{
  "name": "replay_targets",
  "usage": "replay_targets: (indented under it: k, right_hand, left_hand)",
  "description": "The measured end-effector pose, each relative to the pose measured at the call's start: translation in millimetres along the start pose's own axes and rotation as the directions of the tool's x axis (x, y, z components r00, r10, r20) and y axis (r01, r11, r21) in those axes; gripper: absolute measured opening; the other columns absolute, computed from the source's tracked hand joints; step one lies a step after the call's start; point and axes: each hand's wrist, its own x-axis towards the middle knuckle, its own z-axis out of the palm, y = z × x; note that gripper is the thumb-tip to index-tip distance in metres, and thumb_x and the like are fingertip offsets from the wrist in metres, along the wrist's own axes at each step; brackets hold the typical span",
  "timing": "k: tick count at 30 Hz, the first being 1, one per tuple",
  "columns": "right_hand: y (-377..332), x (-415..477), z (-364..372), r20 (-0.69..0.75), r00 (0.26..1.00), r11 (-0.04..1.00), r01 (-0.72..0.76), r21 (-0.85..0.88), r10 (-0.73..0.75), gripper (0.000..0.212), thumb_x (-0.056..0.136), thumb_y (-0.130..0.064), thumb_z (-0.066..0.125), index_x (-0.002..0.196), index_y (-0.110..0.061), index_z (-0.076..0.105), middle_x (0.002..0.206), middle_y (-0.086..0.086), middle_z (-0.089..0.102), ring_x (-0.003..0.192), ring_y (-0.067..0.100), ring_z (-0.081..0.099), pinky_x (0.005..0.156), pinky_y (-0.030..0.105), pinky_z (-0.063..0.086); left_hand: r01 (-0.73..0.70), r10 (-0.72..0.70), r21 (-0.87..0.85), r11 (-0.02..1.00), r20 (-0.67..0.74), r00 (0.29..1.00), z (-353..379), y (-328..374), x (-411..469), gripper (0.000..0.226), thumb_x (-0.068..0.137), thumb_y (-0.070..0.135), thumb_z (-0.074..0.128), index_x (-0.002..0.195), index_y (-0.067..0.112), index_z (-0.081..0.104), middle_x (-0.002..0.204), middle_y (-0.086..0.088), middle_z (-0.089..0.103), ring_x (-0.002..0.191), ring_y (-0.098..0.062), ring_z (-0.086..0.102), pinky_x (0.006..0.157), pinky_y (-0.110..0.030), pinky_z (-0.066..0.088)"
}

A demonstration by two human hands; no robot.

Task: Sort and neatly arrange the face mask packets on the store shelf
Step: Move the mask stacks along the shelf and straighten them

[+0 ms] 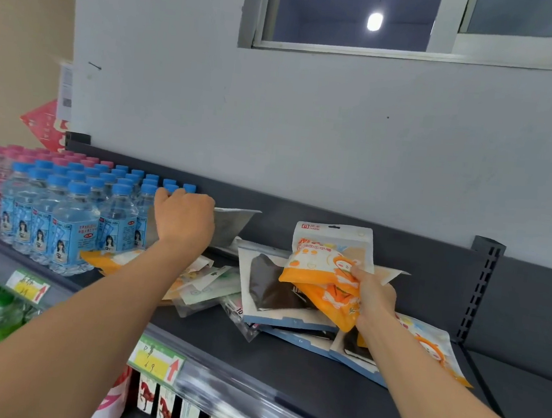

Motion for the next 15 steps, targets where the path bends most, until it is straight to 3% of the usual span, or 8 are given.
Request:
replay_targets:
  k: [8, 15]
  right_hand:
    - [-3.9, -0.7, -6.0, 0.019, 0.999, 0.999, 0.039, -0.007, -0.039, 0.043, 0.086, -0.03, 0.073, 0.123, -0.014, 0.059, 0.109, 0.009, 0.069, 0.095, 0.029, 0.068, 0.087, 0.047, 0.056]
    - [-7.0, 3.3, -15.1, 0.034, 0.998, 0.998, 0.057, 0.015, -0.057, 0.044, 0.086, -0.032, 0.073, 0.124, -0.015, 0.058, 0.112, 0.009, 0.069, 0.097, 0.029, 0.068, 0.089, 0.049, 0.055]
  left_hand:
    - [-0.076, 0.079, 0.061, 0.995, -0.053, 0.995, -15.2, 6.3, -4.0, 0.027, 0.085, 0.005, 0.052, 0.096, 0.026, 0.064, 0.068, 0.004, 0.048, 0.072, -0.019, 0.044, 0.08, -0.034, 0.031]
    - [-0.103, 0.091, -0.063, 0.993, -0.168, 0.982, -22.8, 21.5, -12.4, 0.029, 0.083, 0.0, 0.051, 0.102, 0.018, 0.064, 0.086, -0.003, 0.067, 0.073, -0.024, 0.051, 0.065, -0.032, 0.028]
